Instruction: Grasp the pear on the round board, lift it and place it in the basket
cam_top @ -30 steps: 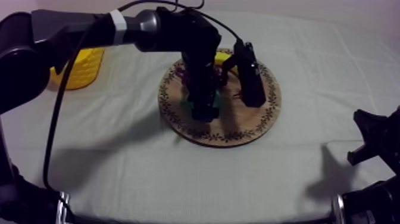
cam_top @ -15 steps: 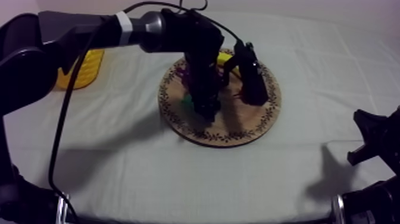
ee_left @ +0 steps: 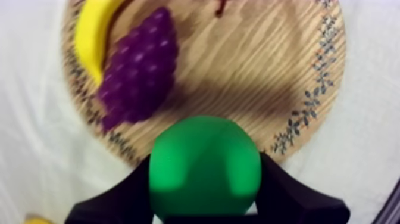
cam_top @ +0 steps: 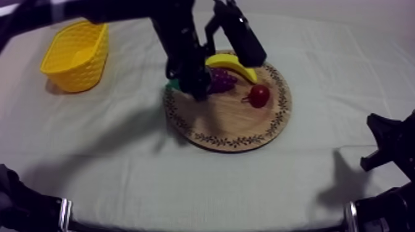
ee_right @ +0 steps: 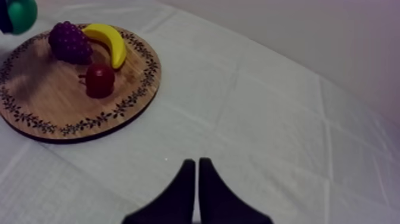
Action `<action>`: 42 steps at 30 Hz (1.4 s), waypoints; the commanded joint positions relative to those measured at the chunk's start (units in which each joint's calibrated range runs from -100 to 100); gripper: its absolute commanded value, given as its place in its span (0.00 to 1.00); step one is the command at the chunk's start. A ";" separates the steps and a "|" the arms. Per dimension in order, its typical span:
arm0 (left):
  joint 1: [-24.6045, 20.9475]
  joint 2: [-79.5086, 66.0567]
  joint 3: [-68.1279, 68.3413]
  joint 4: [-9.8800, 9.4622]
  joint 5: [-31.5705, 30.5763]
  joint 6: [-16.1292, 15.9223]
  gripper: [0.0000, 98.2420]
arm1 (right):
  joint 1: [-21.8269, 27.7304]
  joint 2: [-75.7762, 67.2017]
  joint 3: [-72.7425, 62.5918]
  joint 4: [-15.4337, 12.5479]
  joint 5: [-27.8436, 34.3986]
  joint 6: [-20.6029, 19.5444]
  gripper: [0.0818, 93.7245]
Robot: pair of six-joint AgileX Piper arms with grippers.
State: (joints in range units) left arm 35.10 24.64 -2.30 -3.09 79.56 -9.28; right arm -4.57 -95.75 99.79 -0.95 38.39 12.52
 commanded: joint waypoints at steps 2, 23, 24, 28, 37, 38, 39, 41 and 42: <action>-0.87 -9.46 1.09 -0.02 2.05 0.99 0.38 | -0.02 -0.01 -0.01 0.00 0.00 0.00 0.00; -21.94 -28.44 -13.71 -2.21 13.52 0.62 0.41 | -0.02 -0.01 -0.01 0.00 0.00 0.00 0.00; -23.34 -27.91 -13.69 -2.28 13.19 0.50 0.41 | -0.02 -0.01 -0.01 0.00 0.00 0.00 0.00; -27.85 -23.66 -13.40 -3.06 11.12 0.52 0.41 | -0.02 -0.01 -0.01 0.00 0.00 0.00 0.00; -32.85 -6.30 -17.75 -3.50 9.06 0.56 0.40 | -0.02 -0.01 -0.01 0.00 0.00 0.00 0.00; -33.08 -4.63 -18.10 -3.67 8.68 0.57 0.40 | -0.02 -0.01 -0.01 0.00 0.00 0.00 0.00; -33.28 -3.12 -18.34 -3.89 8.25 0.65 0.40 | -0.02 -0.01 -0.01 0.00 0.00 0.00 0.00; -33.61 -0.60 -18.54 -4.28 7.32 0.77 0.42 | -0.02 -0.01 -0.01 0.00 0.00 0.00 0.00; -33.74 0.42 -18.55 -4.41 6.91 0.73 0.45 | -0.02 -0.01 -0.01 0.00 0.00 0.00 0.00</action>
State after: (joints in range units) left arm 1.43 21.75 -20.86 -7.39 86.69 -8.52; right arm -4.57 -95.75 99.79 -0.95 38.39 12.52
